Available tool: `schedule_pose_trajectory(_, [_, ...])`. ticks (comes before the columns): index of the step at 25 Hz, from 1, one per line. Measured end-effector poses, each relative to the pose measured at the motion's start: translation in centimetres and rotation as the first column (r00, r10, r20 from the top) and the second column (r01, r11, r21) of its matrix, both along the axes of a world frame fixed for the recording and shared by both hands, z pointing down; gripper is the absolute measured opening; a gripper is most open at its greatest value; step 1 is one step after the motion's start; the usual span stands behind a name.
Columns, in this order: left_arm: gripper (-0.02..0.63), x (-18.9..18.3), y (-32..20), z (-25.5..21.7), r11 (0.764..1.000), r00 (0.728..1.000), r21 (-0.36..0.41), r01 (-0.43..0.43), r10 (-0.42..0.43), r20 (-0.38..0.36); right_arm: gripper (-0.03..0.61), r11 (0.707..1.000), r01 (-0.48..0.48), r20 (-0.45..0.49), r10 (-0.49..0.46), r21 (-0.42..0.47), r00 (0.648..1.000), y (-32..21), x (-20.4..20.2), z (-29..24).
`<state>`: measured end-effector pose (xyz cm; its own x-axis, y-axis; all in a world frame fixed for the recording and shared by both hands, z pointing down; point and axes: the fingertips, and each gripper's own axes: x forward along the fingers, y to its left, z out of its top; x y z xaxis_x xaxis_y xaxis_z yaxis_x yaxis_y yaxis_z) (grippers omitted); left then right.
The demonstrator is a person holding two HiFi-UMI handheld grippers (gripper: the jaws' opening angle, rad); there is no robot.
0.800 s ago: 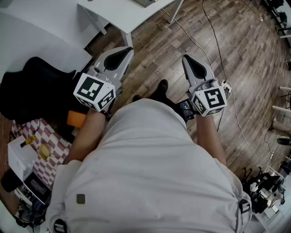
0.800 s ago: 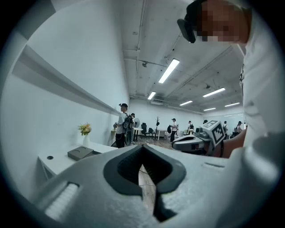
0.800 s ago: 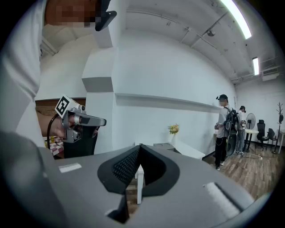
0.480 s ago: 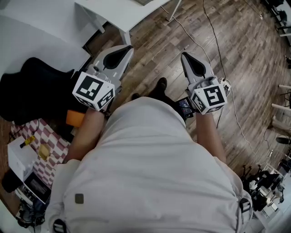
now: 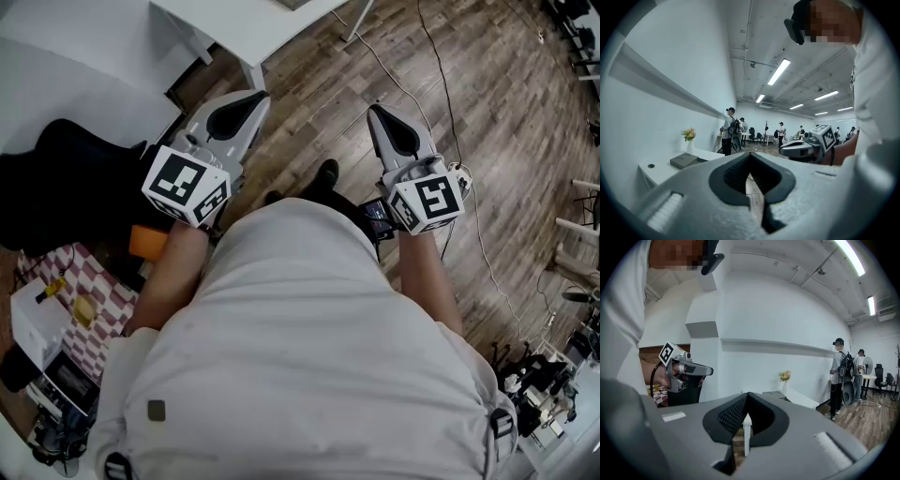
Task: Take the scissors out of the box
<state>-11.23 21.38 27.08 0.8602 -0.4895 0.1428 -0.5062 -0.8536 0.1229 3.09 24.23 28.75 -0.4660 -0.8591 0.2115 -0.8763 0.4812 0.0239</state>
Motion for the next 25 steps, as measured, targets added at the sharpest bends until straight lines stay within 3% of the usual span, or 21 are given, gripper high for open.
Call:
schedule_pose_trajectory(10, [0.005,4.0,-2.8,1.1,0.999,1.000,-0.028,0.021,-0.020,0.017,0.010,1.000,0.013,0.011,-0.013,-0.024,1.000,-3.3,4.3,1.1])
schedule_pose_trajectory(25, [0.005,14.3,-10.3,1.7,0.992,0.993,-0.057,0.112,-0.110,0.039,0.011,0.998,0.047,0.057,-0.044,-0.044,0.997,-10.9,16.3,2.0])
